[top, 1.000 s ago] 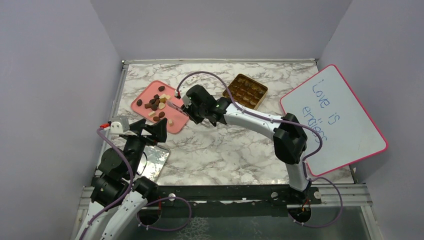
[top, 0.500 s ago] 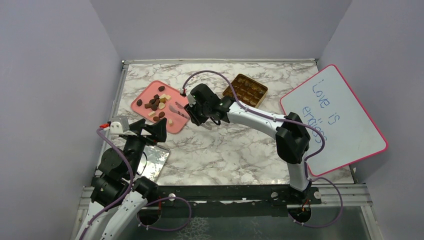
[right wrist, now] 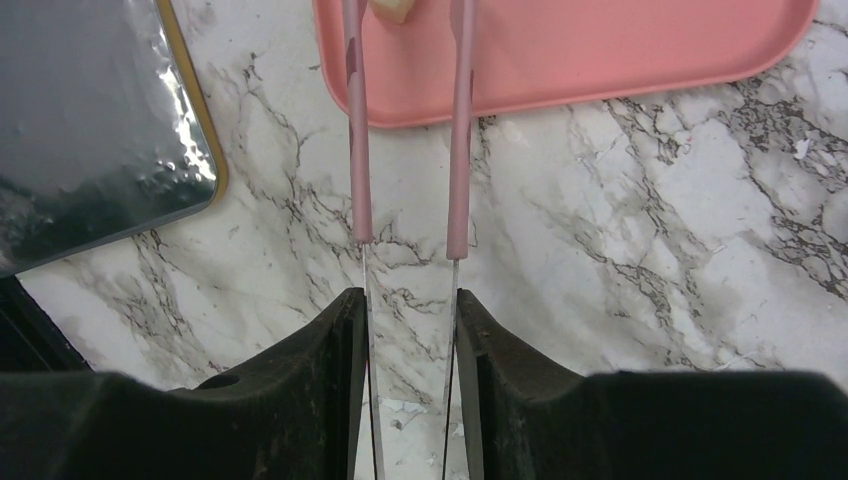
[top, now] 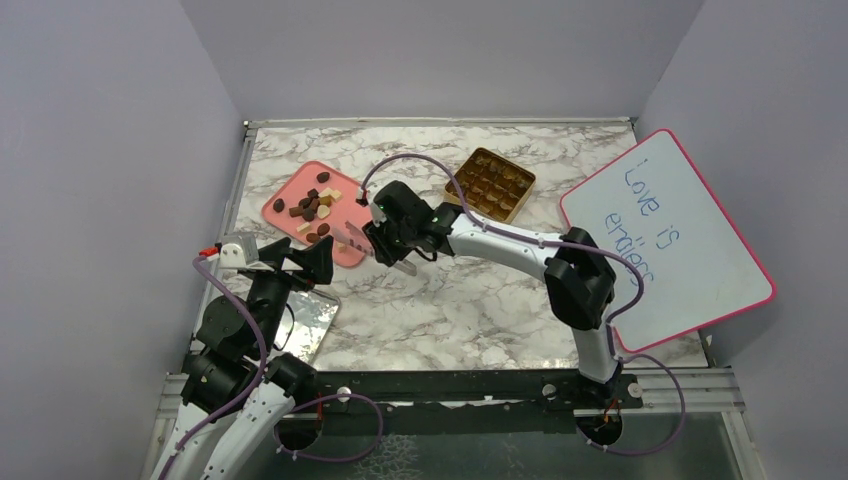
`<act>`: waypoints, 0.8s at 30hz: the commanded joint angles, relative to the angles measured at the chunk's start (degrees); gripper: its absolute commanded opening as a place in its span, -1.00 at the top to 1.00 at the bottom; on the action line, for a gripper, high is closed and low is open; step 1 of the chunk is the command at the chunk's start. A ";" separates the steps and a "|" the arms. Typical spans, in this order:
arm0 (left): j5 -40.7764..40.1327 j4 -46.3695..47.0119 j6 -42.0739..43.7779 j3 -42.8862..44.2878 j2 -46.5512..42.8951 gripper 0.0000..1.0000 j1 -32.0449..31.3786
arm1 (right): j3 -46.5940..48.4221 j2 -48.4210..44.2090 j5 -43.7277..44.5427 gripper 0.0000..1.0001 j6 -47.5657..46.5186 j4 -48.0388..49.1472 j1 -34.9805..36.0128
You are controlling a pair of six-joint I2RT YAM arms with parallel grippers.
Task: Pack the chocolate
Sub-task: Pick up the fake chocolate from the plate.
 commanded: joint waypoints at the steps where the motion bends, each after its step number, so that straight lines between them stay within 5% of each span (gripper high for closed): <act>1: -0.99 0.17 0.20 -0.37 -0.57 -0.98 0.14 | -0.90 1.63 -1.44 0.18 1.31 3.24 0.87; 14: -1.12 0.17 0.09 -0.45 -0.44 -0.98 0.14 | 4.62 7.15 0.46 0.19 0.21 -0.43 2.49; 24: -1.08 0.22 0.07 -0.49 -0.74 -0.98 0.14 | 3.80 5.20 2.79 0.58 -0.04 -0.38 2.63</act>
